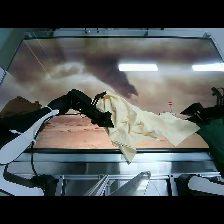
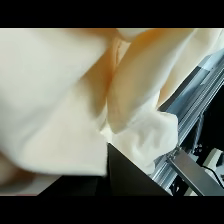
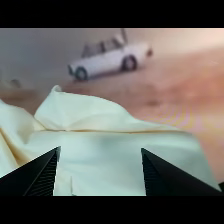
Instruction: Fold the shirts.
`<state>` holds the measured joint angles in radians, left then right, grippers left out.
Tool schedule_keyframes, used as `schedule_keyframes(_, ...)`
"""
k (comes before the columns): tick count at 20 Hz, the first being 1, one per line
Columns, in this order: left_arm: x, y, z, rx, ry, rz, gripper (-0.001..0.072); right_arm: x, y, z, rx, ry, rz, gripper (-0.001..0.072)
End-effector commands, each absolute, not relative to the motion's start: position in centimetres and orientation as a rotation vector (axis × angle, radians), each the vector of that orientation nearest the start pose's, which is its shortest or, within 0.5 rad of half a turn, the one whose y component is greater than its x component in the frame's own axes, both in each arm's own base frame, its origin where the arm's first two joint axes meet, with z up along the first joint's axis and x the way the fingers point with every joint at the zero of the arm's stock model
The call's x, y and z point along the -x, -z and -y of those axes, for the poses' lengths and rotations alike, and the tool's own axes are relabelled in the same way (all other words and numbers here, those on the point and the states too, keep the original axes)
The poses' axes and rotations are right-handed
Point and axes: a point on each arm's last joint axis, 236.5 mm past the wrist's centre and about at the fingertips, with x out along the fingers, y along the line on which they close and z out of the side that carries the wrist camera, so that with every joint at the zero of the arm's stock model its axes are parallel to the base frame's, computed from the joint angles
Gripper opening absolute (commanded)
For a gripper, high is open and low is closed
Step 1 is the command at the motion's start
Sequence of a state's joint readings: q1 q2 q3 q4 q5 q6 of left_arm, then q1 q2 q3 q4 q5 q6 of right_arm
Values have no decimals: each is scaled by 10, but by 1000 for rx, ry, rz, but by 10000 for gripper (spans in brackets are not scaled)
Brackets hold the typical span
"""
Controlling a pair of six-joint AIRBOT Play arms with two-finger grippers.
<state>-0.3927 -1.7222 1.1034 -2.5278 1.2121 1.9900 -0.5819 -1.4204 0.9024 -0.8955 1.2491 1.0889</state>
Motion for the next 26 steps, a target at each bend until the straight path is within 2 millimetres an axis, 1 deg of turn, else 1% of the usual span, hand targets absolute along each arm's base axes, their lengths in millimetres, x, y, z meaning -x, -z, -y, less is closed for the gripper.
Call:
schedule_keyframes(1, -274, 79, 309, 447, 949, -1680, 24, -315, 95, 49, -770, -181, -1407, 568)
schedule_keyframes(4, -278, 74, 300, 471, 952, -1692, 24, -301, 110, 36, -815, -238, -1491, 567)
schedule_keyframes(6, -284, 74, 293, 491, 936, -1685, 24, -289, 115, 24, -839, -303, -1554, 560)
schedule_keyframes(8, -290, 74, 288, 505, 923, -1677, 24, -281, 120, 13, -845, -347, -1597, 556)
schedule_keyframes(9, -292, 74, 286, 514, 917, -1673, 25, -279, 121, 5, -836, -366, -1615, 392)
schedule_keyframes(10, -295, 73, 284, 523, 913, -1670, 24, -278, 122, -3, -812, -395, -1630, 162)
schedule_keyframes(11, -296, 73, 283, 529, 909, -1667, 24, -277, 125, -12, -784, -413, -1644, 101)
schedule_keyframes(12, -296, 73, 283, 529, 910, -1668, 24, -279, 126, -20, -759, -430, -1650, 21)
schedule_keyframes(13, -296, 73, 283, 529, 910, -1668, 25, -281, 125, -31, -737, -456, -1650, 18)
schedule_keyframes(14, -295, 71, 284, 532, 918, -1671, 24, -284, 120, -43, -724, -503, -1638, 17)
schedule_keyframes(15, -292, 61, 287, 550, 945, -1671, 24, -289, 106, -58, -728, -576, -1601, 17)
schedule_keyframes(16, -293, 43, 289, 571, 991, -1638, 24, -297, 86, -71, -746, -652, -1538, 17)
schedule_keyframes(17, -297, 13, 291, 598, 1059, -1566, 24, -310, 52, -84, -779, -741, -1438, 17)
schedule_keyframes(18, -303, -25, 290, 615, 1128, -1489, 24, -322, 9, -94, -806, -835, -1314, 17)
schedule_keyframes(19, -305, -72, 284, 608, 1202, -1401, 24, -333, -50, -102, -824, -940, -1145, 17)
schedule_keyframes(20, -305, -119, 275, 576, 1268, -1300, 24, -339, -116, -106, -821, -1033, -945, 17)
schedule_keyframes(21, -302, -170, 263, 522, 1310, -1181, 24, -336, -182, -106, -783, -1102, -736, 18)
schedule_keyframes(22, -297, -221, 250, 453, 1318, -1045, 25, -327, -248, -103, -719, -1140, -521, 17)
schedule_keyframes(23, -291, -265, 238, 382, 1301, -905, 25, -309, -316, -98, -621, -1154, -288, 17)
schedule_keyframes(24, -279, -311, 225, 301, 1271, -754, 26, -286, -375, -94, -514, -1125, -81, 17)
schedule_keyframes(25, -267, -350, 213, 234, 1228, -620, 27, -265, -419, -91, -415, -1053, 82, 17)
schedule_keyframes(26, -251, -386, 200, 165, 1171, -492, 27, -247, -457, -89, -315, -935, 219, 17)
